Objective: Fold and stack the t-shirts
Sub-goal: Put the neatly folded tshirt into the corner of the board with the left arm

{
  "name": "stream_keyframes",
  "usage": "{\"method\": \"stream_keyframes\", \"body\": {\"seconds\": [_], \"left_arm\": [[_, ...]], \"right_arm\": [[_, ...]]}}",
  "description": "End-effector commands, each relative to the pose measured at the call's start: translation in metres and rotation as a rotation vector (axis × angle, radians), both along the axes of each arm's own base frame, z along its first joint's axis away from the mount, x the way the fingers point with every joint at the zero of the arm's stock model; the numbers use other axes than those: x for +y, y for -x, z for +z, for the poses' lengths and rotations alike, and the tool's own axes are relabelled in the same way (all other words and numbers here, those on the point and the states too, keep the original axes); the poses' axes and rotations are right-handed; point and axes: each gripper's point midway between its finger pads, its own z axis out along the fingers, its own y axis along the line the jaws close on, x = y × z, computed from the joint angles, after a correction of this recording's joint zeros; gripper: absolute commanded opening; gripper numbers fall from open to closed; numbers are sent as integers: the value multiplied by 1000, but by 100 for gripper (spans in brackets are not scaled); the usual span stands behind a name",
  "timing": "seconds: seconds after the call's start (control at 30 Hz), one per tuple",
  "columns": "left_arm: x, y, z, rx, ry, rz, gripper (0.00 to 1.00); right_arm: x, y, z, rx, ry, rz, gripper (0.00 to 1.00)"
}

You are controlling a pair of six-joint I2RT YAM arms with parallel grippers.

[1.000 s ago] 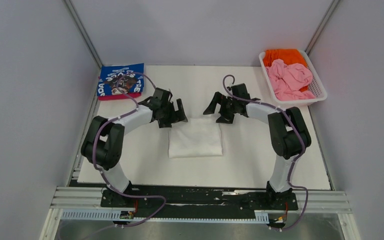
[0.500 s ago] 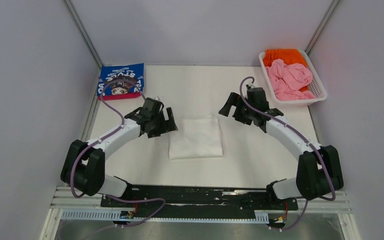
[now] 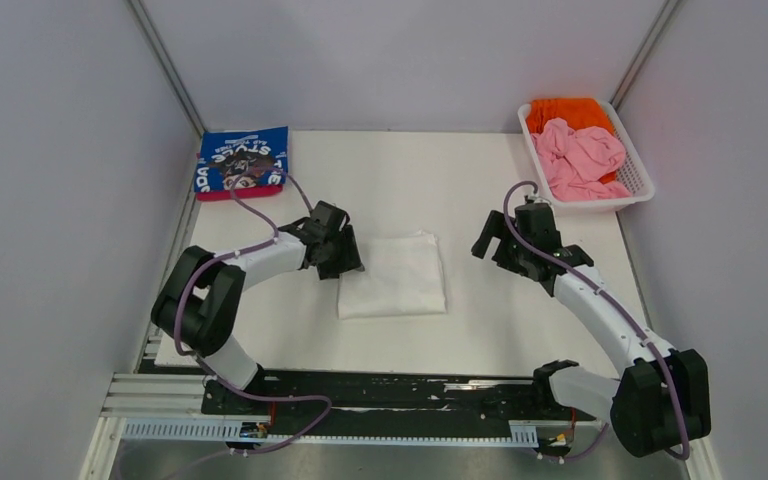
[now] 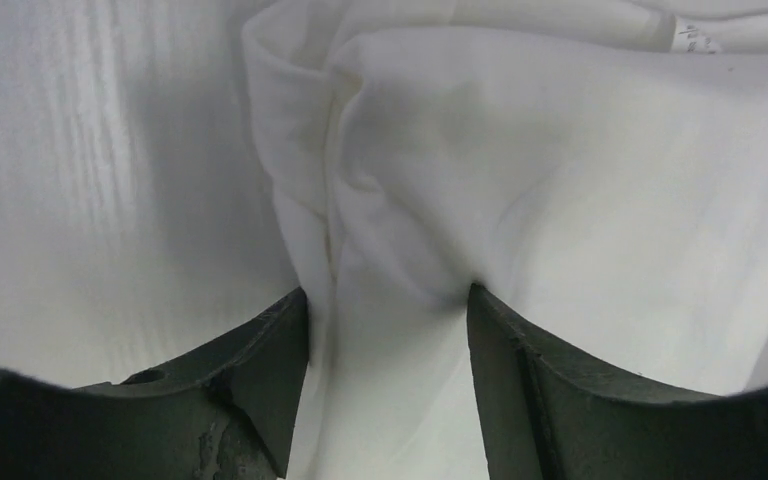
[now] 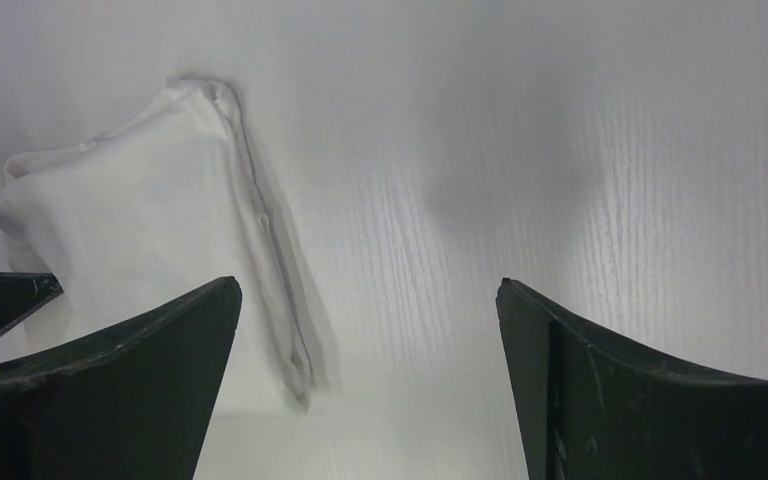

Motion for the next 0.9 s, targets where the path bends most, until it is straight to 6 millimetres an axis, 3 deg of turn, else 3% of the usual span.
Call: {"method": "stream_keyframes", "body": {"seconds": [0.0, 0.07, 0.13, 0.2, 0.23, 0.3, 0.33, 0.37, 0.4, 0.43, 0.47, 0.5, 0.53, 0.57, 0.87], "left_arm": [[-5, 4, -38, 74, -64, -8, 63], [-12, 2, -46, 89, -77, -27, 49], [-13, 2, -53, 113, -125, -44, 21], [-11, -3, -54, 120, -190, -49, 2], [-5, -7, -56, 113, -240, -42, 0], [0, -28, -40, 59, -319, -31, 0], [8, -29, -36, 64, -373, -32, 0], [12, -49, -22, 4, -426, -8, 0], [21, -51, -16, 2, -487, -23, 0], [25, -73, 1, -68, -550, 6, 0], [34, -76, 7, -69, -612, -9, 0], [39, -96, 23, -125, -675, 23, 0], [45, -100, 31, -127, -726, 10, 0], [48, -116, 43, -164, -779, 21, 0], [95, -201, 102, -307, -974, 49, 0]], "right_arm": [[-12, 2, 5, -25, 41, -19, 100], [-13, 1, 5, -24, 44, -17, 100], [-15, -1, 5, -23, 48, -20, 100], [-16, -1, 5, -24, 51, -24, 100], [-17, -2, 5, -24, 54, -25, 100], [-19, -2, 5, -27, 61, -30, 100], [-21, -3, 6, -31, 67, -38, 100], [-23, -3, 6, -35, 74, -46, 100], [-25, -4, 7, -43, 81, -55, 100], [-28, -5, 8, -51, 90, -68, 100], [-32, -6, 9, -61, 102, -86, 100], [-35, -6, 10, -71, 111, -98, 100], [-37, -7, 12, -81, 118, -110, 100], [-40, -7, 12, -88, 127, -120, 100], [-60, -11, 12, -102, 186, -191, 100]]}}
